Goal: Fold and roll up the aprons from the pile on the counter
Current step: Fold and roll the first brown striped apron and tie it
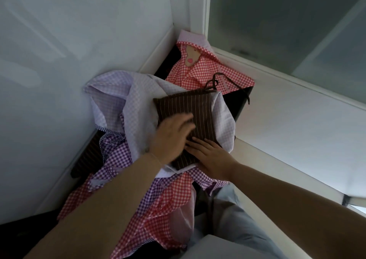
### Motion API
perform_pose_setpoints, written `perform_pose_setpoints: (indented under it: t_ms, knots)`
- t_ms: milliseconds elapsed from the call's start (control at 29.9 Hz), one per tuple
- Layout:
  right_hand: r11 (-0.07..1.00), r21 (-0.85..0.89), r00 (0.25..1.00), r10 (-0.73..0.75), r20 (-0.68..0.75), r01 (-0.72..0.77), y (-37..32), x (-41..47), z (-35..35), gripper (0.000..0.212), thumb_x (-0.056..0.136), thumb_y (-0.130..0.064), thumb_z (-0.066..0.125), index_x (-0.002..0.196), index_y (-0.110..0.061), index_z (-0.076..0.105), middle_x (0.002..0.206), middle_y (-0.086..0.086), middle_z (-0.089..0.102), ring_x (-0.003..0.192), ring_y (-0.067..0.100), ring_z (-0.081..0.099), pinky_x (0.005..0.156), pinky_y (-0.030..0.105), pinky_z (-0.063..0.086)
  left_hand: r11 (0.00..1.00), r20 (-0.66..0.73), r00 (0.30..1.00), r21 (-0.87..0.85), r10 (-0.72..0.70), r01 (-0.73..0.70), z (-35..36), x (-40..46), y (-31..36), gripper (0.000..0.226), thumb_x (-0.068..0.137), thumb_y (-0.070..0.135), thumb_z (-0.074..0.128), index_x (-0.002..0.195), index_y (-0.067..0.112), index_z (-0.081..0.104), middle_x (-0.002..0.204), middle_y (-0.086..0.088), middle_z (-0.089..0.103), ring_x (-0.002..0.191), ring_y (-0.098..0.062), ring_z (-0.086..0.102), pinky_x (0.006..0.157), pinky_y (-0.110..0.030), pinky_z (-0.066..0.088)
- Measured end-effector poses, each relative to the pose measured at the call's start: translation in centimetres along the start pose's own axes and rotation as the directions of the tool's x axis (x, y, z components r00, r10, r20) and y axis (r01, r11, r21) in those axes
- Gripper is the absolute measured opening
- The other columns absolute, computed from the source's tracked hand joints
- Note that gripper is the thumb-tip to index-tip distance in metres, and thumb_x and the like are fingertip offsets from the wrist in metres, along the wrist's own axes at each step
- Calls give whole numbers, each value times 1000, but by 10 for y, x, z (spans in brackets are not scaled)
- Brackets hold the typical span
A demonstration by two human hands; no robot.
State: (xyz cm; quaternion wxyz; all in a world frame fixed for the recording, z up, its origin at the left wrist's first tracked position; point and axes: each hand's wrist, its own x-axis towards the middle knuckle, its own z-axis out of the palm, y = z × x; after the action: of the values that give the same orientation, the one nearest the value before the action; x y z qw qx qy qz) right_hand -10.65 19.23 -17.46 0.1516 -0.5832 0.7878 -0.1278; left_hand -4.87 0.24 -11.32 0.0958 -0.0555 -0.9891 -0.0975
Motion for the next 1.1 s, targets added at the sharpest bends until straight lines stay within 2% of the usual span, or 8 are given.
perform_pose_setpoints:
  t_ms: [67,134,234,402,603,804,1038,1105]
  knots:
    - [998,-70,1000,-6,-13,5,5,-1,0,58,89,-42,43,138,-14,38,143,10,48,133,27,44,106,48,41,1000,201,979,-8,24,-23,20,-27,19,45,93,38,44,127,13,57,136,-10,53,126,-28,49,100,-48,46]
    - [994,-104,1000,22,14,-20,11,-1,3,60,88,-42,48,140,-14,38,145,11,46,134,27,43,107,47,40,995,394,914,61,-97,79,34,-47,22,70,91,61,38,142,13,40,148,-11,40,137,-28,37,113,-45,32]
    - [996,-35,997,79,14,-79,20,3,3,60,86,-31,61,141,-14,42,142,9,50,129,26,49,106,45,42,971,501,834,68,-232,229,40,-58,16,77,89,59,45,149,13,26,156,-8,21,143,-26,20,118,-44,20]
    - [941,177,956,273,111,-289,32,14,-30,50,90,-29,57,136,-20,41,117,6,64,98,22,62,86,28,48,856,482,792,-150,-374,495,27,-49,7,58,89,39,57,141,20,39,141,-3,42,128,-20,40,106,-31,36]
    - [738,462,871,428,241,-491,50,34,-42,34,93,-30,60,121,-11,58,118,5,63,106,20,59,82,15,36,366,598,600,-476,-532,800,15,-44,-5,40,90,28,63,126,19,47,112,-6,61,105,-25,60,87,-40,53]
    - [655,492,807,556,199,-573,50,57,-37,30,96,-32,54,110,-6,61,102,10,66,90,20,60,72,19,37,258,525,501,-469,-688,845,14,-27,-2,38,96,35,52,123,8,55,114,-7,62,108,-22,56,86,-33,49]
    - [595,568,749,660,60,-569,37,65,-33,43,93,-41,55,127,-18,45,109,1,65,91,16,63,78,34,53,154,487,371,-428,-791,890,21,-16,-7,43,100,35,44,119,-1,57,116,-17,62,112,-31,55,83,-25,37]
    - [718,478,735,649,-197,-506,31,59,-35,41,91,-39,59,123,-16,49,112,3,61,98,20,60,81,37,53,131,496,357,-433,-791,892,22,-12,-9,44,101,34,43,121,-2,56,120,-18,60,115,-32,53,86,-26,36]
